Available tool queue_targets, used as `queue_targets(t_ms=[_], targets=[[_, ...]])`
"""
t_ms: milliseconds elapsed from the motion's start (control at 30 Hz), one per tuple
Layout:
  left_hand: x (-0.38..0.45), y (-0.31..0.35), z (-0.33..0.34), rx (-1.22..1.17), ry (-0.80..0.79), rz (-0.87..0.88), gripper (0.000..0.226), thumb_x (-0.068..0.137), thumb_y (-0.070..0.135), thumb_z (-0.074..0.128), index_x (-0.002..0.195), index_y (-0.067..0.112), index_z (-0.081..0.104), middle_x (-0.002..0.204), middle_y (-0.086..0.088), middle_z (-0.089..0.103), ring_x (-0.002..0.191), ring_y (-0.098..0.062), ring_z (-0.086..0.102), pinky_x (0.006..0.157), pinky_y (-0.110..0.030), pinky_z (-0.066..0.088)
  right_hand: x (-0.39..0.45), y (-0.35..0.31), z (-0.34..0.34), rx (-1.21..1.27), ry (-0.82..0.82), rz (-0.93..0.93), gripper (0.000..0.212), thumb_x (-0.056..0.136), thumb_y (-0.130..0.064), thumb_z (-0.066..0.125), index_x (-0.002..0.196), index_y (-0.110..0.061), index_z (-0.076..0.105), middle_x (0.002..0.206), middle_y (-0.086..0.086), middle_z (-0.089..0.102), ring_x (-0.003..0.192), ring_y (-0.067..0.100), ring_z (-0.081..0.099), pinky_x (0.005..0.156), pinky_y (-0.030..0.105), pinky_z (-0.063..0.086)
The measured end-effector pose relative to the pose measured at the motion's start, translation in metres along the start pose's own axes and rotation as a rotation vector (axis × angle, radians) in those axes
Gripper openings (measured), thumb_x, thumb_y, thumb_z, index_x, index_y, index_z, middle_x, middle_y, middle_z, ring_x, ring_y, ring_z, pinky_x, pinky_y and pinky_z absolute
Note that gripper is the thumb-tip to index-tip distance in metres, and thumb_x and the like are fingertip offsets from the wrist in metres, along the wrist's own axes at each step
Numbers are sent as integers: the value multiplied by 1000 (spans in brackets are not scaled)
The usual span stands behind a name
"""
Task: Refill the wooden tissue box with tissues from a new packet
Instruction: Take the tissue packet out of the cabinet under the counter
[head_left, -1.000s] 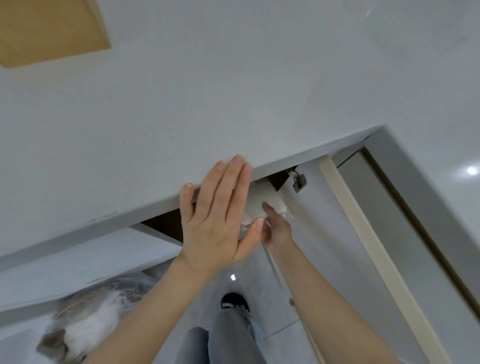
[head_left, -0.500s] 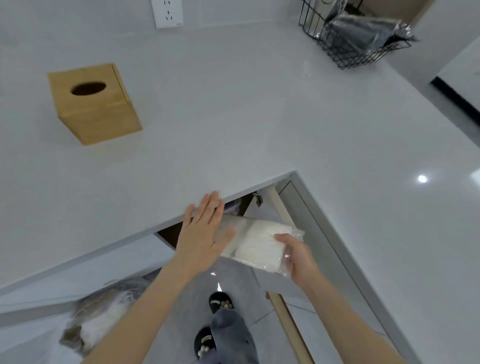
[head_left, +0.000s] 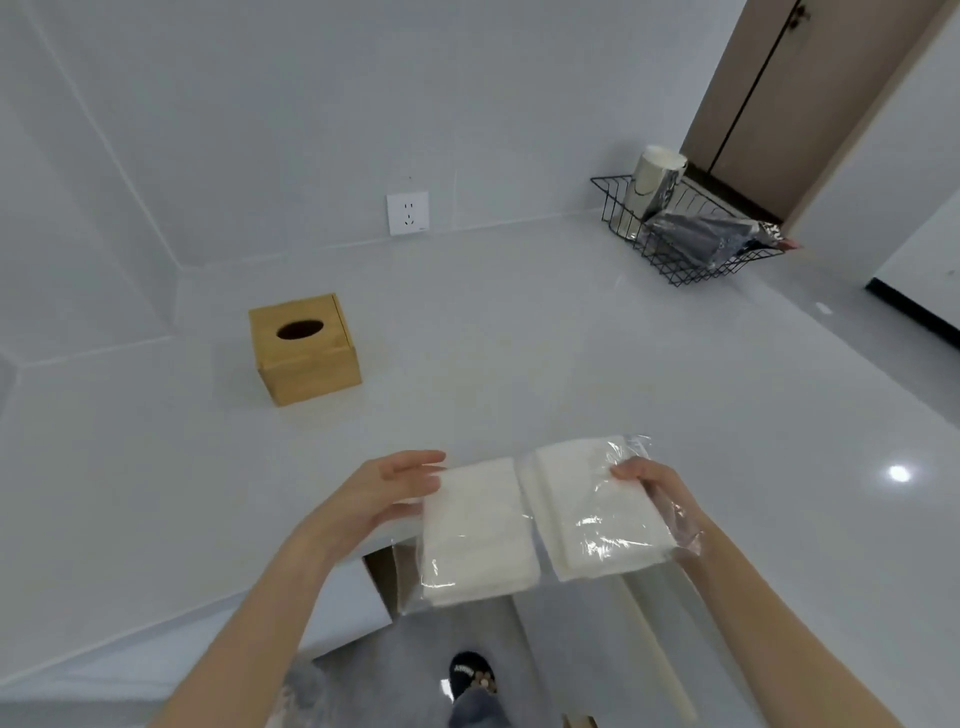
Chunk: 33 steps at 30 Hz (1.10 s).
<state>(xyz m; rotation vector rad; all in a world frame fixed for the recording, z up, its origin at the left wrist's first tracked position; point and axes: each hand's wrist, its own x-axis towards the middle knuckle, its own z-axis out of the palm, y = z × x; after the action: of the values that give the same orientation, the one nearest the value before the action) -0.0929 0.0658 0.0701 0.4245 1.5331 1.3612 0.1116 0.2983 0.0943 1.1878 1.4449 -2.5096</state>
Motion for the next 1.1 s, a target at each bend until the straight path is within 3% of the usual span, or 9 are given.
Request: queue_targets(t_ms=[200,333,500,700,833,900,967,1033,1100], targets=[[21,37,-42,-80,65,-62,39,77,3,70,112,17,60,89,-2,72,81,-11,68,68,-17,56,56,-51,29,-85,-12,-21,10,82,-11,50,80,-3,56,54,9,70,47,22,68,46,30,57],[52,42,-62,-57,132,-144,44,74,6,74,115,17,60,93,-5,60,83,-18,56,73,-23,53,110,-83,38,-209,-129,11,25,72,-18,67,88,1,64,68,11,71,60,24,68,65,33,55],[101,45,-64,19,390,-137,61,60,15,75,118,14,56,109,-4,60,84,-13,59,67,-20,48,173,-112,35,-396,-171,77,13,83,-15,65,84,-2,67,66,7,70,55,18,67,53,24,54],[156,31,-58,75,708,-76,59,67,5,78,120,11,53,111,-6,51,81,-17,56,71,-27,50,238,-128,25,-694,-25,62,35,79,-30,72,55,-14,51,51,3,47,45,17,46,50,22,39],[181,26,-49,263,831,-30,47,78,6,69,122,7,52,113,-9,54,70,-6,51,62,-13,38,272,-139,26,-1095,127,8,45,77,-39,68,51,-14,41,51,3,50,49,20,49,53,25,38],[189,26,-45,364,861,-9,42,81,6,65,121,4,53,112,-9,50,70,-9,50,67,-16,37,280,-147,29,-1339,207,11,40,74,-48,66,59,-17,46,60,-2,54,62,18,56,57,26,37],[197,26,-44,471,857,14,37,82,3,61,119,3,53,119,-14,46,80,-18,51,75,-13,32,285,-152,35,-1449,258,-29,43,72,-50,68,95,-17,54,91,0,58,97,22,57,70,30,41],[203,29,-46,526,843,1,35,84,3,59,119,3,54,131,-16,41,99,-24,50,80,-9,27,292,-153,39,-1508,254,-139,70,73,-44,70,129,-15,40,125,5,50,124,26,41,91,36,40],[207,32,-51,581,825,-2,35,85,5,59,120,3,53,136,-16,38,117,-25,46,85,-10,24,298,-151,46,-1587,151,-284,71,77,-38,68,136,-16,36,138,5,43,132,25,32,102,37,34]])
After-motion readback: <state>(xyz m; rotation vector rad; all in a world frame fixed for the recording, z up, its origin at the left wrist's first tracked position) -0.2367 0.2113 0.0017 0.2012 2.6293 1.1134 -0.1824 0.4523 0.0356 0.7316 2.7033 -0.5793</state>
